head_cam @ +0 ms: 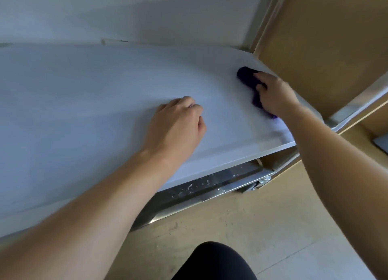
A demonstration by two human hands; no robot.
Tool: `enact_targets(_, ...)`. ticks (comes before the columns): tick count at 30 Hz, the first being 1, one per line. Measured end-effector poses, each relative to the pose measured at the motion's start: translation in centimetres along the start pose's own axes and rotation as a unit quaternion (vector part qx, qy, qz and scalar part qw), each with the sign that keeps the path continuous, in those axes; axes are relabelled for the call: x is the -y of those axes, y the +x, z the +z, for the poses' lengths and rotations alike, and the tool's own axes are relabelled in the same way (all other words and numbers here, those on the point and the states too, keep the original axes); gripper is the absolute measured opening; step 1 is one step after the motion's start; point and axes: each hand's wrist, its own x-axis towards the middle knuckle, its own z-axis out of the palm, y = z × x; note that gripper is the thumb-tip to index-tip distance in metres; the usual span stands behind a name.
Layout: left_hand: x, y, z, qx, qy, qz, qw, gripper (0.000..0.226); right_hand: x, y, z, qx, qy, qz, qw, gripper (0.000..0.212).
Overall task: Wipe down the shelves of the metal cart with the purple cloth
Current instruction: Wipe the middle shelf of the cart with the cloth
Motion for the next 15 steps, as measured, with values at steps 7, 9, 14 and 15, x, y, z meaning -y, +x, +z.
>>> enact_targets(7,0.2,0.1,0.0,0.007,0.010,0.007,1.000,0.029,6.6,-2.2,2.7,0.015,0.054,-0.234,0.971,0.041)
enact_targets(9,0.1,0.1,-0.1,0.007,0.011,0.007,1.000,0.026,7.0,-2.6,2.9,0.015,0.070,-0.267,0.961,0.040)
enact_targets(14,0.1,-0.1,-0.1,0.003,-0.003,0.006,1.000,0.024,1.2,-1.6,1.0,-0.028,0.037,-0.078,0.996,0.040)
enact_targets(15,0.1,-0.1,-0.1,0.006,-0.005,0.006,1.000,0.023,-0.2,-1.6,0.5,-0.036,0.033,-0.019,0.999,0.041)
